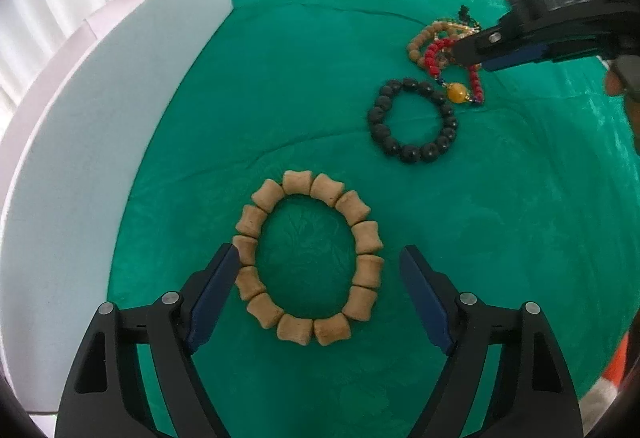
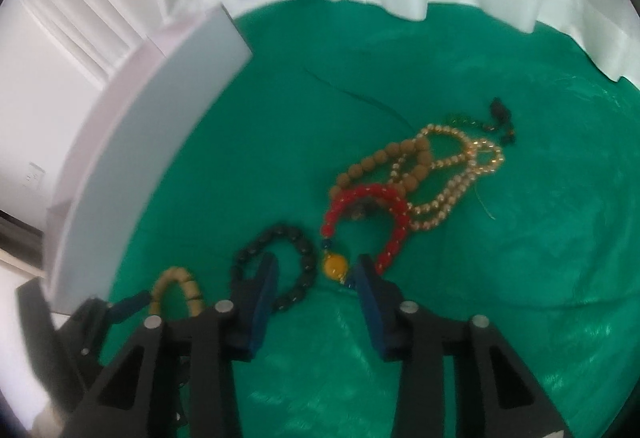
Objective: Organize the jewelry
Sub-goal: 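Move both open tools back toward the bead bracelets and necklaces, then grasp the pale wooden-bead bracelet with the left tool while the right tool grasps the red bead bracelet, then carry both bracelets into the white box and open both tools, then move both open tools back over the black bracelet and necklaces, then grasp the black bead bracelet with the left tool while the right tool grasps the brown bead necklace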
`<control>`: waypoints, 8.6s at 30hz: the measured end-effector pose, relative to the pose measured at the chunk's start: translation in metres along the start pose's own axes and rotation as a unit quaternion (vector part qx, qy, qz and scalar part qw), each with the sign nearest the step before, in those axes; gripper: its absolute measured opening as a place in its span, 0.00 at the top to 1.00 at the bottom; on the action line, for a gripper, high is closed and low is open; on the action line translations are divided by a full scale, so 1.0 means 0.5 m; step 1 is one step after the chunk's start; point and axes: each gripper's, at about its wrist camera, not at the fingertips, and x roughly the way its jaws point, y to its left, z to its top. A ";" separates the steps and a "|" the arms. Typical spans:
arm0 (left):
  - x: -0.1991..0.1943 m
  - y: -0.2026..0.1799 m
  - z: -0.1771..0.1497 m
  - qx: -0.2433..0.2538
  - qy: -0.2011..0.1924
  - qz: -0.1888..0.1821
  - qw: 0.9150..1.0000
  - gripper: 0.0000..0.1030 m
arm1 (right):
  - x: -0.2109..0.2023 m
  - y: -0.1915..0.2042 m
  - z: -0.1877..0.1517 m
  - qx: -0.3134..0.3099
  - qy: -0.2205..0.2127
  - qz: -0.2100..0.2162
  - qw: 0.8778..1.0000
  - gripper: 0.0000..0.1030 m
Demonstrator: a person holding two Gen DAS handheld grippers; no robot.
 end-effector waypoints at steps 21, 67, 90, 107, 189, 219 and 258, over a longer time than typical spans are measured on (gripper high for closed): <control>-0.009 0.012 -0.004 -0.047 0.011 -0.079 0.996 0.88 | -0.006 -0.033 -0.020 0.024 -0.012 0.057 0.998 0.90; -0.415 0.440 0.026 -0.227 -0.134 0.015 0.965 0.88 | -0.263 0.343 0.024 -0.096 -0.121 0.233 0.960 0.90; -0.216 0.617 -0.039 -0.308 -0.058 0.086 0.946 0.51 | -0.002 0.667 0.083 -0.195 -0.077 0.201 0.957 0.40; -0.351 0.342 -0.067 -0.211 -0.146 0.042 0.966 0.11 | -0.180 0.441 -0.054 -0.162 -0.181 0.058 0.968 0.32; -0.266 -0.041 -0.076 -0.102 -0.102 0.003 0.990 0.02 | -0.343 0.089 -0.380 -0.028 -0.216 -0.107 0.970 0.32; -0.110 -0.044 0.109 -0.028 -0.041 -0.012 0.999 0.03 | -0.313 -0.104 -0.286 0.050 -0.149 -0.073 0.985 0.32; 0.004 0.035 0.156 -0.130 -0.027 -0.089 0.987 0.90 | 0.027 -0.119 0.071 0.068 -0.082 -0.019 0.994 0.89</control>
